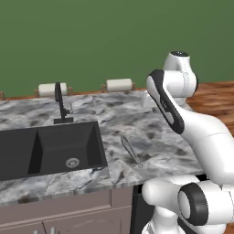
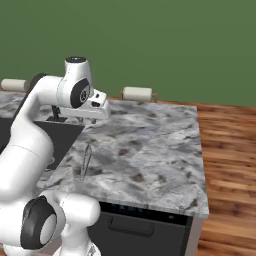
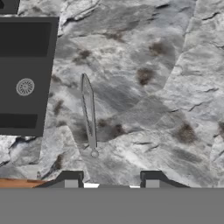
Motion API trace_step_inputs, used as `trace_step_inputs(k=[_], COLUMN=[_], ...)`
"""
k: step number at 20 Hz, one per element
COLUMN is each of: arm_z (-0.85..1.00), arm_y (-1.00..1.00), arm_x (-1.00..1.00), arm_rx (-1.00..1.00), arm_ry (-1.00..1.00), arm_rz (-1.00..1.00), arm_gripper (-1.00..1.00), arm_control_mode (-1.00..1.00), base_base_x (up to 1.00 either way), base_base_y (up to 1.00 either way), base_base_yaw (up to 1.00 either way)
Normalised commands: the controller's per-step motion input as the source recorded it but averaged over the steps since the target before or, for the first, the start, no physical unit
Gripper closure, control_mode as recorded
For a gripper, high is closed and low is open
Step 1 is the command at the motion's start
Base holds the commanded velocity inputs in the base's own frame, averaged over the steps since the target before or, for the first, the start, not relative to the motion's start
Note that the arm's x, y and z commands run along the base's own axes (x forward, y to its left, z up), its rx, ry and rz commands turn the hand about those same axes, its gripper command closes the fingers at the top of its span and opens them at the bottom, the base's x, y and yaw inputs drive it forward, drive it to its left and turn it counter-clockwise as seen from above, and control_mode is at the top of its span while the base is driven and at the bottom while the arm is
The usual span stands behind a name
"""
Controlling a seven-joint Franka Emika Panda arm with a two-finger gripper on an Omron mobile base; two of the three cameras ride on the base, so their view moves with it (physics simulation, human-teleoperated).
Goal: Pick up the tongs from the counter and place them near the plate next to the oven.
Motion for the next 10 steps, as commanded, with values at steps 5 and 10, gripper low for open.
trace_step_inputs(k=[5,10], arm_z=[-0.17,-0.91], arm_y=[0.07,0.32], arm_x=[-0.1,-0.15], arm_rx=[-0.01,-0.14], arm_ry=[-0.02,-0.03], arm_rz=[0.1,0.17], arm_gripper=[-1.0,-1.0], arm_control_mode=[-1.0,-1.0], base_base_x=[0.0,0.0], base_base_y=[0.0,0.0], base_base_yaw=[0.0,0.0])
